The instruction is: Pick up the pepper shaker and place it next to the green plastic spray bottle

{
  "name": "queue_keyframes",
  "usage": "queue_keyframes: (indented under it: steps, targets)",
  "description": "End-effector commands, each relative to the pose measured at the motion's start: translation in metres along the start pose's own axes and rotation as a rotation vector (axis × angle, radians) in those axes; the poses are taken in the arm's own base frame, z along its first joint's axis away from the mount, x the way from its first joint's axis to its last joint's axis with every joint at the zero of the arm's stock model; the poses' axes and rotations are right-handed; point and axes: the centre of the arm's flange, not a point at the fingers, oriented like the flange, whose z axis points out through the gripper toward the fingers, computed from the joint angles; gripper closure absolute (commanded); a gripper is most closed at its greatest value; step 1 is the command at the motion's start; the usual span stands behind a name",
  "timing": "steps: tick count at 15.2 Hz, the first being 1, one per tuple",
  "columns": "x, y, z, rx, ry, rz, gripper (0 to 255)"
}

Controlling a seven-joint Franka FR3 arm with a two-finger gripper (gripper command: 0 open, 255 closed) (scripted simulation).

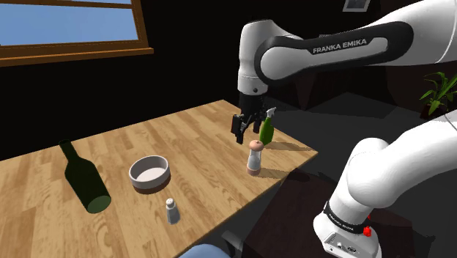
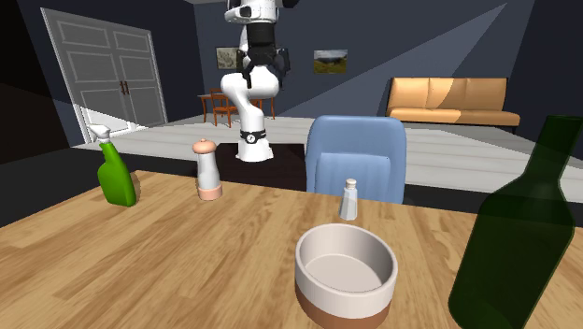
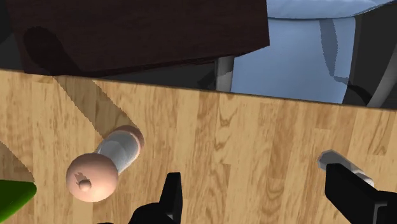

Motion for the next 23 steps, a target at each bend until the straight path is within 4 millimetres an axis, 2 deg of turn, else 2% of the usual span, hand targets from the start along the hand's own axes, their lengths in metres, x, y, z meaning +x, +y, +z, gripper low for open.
queue_keyframes:
  steps: [1,23]
  targets:
    - [0.010,-0.019,0.018,0.006,0.006,0.006,0]
    - [0.123,-0.212,0.189,0.056,0.061,0.068,0]
